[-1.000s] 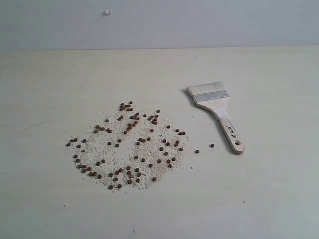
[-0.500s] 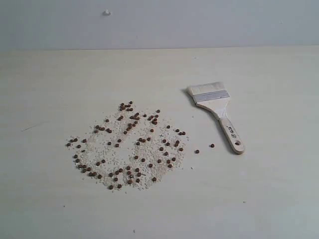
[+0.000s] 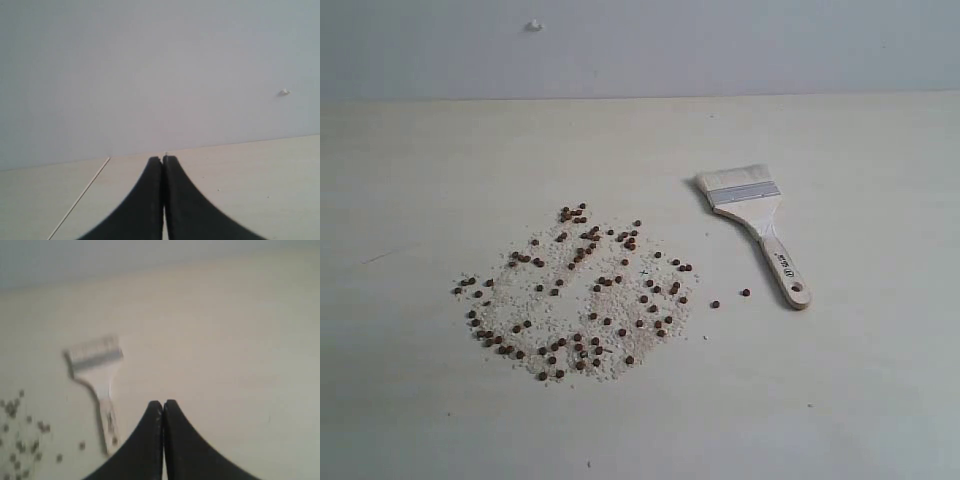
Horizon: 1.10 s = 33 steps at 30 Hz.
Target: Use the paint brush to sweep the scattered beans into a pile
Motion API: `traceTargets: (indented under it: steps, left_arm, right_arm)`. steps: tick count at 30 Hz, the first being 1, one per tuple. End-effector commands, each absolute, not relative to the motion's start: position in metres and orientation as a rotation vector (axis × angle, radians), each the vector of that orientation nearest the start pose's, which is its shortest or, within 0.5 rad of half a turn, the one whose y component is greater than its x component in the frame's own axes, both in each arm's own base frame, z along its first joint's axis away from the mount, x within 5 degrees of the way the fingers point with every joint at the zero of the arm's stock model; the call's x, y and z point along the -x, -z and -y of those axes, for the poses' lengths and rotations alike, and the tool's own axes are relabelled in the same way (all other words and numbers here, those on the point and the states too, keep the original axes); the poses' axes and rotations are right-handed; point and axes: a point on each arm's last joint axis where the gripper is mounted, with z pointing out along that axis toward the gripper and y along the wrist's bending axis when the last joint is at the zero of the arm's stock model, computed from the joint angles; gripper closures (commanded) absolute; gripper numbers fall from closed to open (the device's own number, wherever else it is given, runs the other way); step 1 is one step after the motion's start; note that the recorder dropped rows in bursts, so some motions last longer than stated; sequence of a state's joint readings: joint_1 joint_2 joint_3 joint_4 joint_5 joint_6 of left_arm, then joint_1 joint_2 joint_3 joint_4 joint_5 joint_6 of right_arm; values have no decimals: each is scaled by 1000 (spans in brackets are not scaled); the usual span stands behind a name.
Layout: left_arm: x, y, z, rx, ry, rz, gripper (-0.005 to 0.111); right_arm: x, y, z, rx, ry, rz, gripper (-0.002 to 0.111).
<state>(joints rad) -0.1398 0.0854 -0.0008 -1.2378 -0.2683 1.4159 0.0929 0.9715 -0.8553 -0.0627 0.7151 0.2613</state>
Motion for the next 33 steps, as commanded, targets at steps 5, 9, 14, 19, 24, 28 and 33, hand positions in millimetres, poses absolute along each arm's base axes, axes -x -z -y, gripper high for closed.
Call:
traceTargets:
  steps: [5, 9, 14, 19, 24, 28, 33]
  left_arm:
    - [-62, -216, -14, -35, -224, -1480, 107]
    - [-62, -216, -14, -35, -224, -1480, 107]
    - [-62, -216, -14, -35, -224, -1480, 107]
    - [-62, -216, -14, -35, -224, -1480, 107]
    - [-62, -216, -14, -35, -224, -1480, 107]
    - [-62, -216, -14, -35, -224, -1480, 107]
    - [-62, -216, -14, -35, -224, -1480, 107]
  right_arm:
    - [-258, -247, -43, -101, -337, -3058, 108]
    - [-290, -211, -43, 77, -273, -3074, 108]
    - [-324, -185, -62, -55, -565, -2865, 108]
    - [-347, -196, -75, 53, -739, -2658, 108]
    - [-342, -209, -77, 198, -88, -2928, 108]
    - [-340, -208, -106, 322, -31, -2915, 108]
    - [-338, -176, -107, 304, -29, -3097, 105]
